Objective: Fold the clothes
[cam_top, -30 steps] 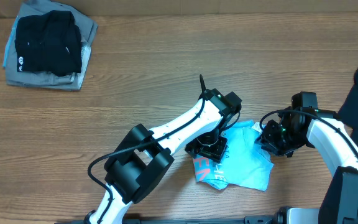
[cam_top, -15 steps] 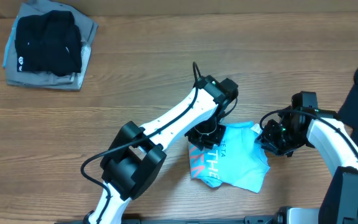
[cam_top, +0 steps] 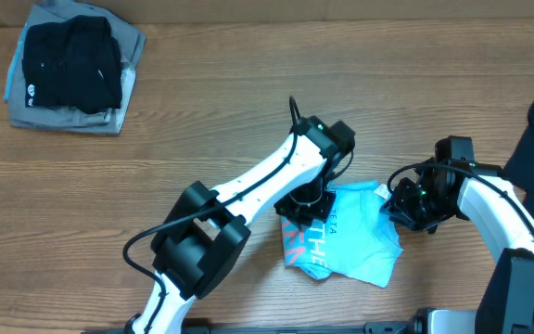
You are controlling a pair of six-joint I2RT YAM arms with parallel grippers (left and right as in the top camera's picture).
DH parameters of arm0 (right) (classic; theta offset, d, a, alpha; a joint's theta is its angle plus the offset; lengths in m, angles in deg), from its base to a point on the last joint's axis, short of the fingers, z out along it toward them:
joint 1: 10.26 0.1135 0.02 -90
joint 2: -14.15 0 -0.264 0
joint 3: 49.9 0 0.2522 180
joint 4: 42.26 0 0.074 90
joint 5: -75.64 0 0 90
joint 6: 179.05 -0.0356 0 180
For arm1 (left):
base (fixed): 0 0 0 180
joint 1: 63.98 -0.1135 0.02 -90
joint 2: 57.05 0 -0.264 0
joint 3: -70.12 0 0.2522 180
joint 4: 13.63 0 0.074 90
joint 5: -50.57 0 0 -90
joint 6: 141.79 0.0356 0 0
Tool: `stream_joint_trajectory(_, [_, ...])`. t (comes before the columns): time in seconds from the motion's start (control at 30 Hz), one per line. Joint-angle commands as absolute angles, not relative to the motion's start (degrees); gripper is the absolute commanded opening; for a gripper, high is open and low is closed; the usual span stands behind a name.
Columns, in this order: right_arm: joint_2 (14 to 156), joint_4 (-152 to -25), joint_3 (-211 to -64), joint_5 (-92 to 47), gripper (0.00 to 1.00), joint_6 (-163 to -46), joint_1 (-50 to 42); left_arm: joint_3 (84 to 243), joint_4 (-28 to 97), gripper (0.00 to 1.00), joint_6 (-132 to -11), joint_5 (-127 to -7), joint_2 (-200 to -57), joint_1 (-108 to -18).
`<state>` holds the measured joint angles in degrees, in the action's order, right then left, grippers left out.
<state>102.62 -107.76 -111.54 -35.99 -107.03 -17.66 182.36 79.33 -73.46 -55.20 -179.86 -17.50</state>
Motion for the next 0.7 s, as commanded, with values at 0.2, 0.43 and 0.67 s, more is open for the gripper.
stream_joint_trajectory(0.2, [102.36,-107.50,-111.35,-35.88,0.30,-106.63,-17.64,173.84,74.76,0.04,-73.22,-59.04,-179.88,-15.58])
stream_joint_trajectory(0.43, [102.36,-107.46,-111.35,-35.86,0.30,-106.85,-17.64,172.07,75.25,0.04,-73.18,-58.85,-179.88,-15.58])
stream_joint_trajectory(0.67, [102.36,-107.44,-111.35,-35.88,0.29,-107.07,-17.64,172.00,78.22,0.04,-73.11,-58.43,-179.88,-15.42])
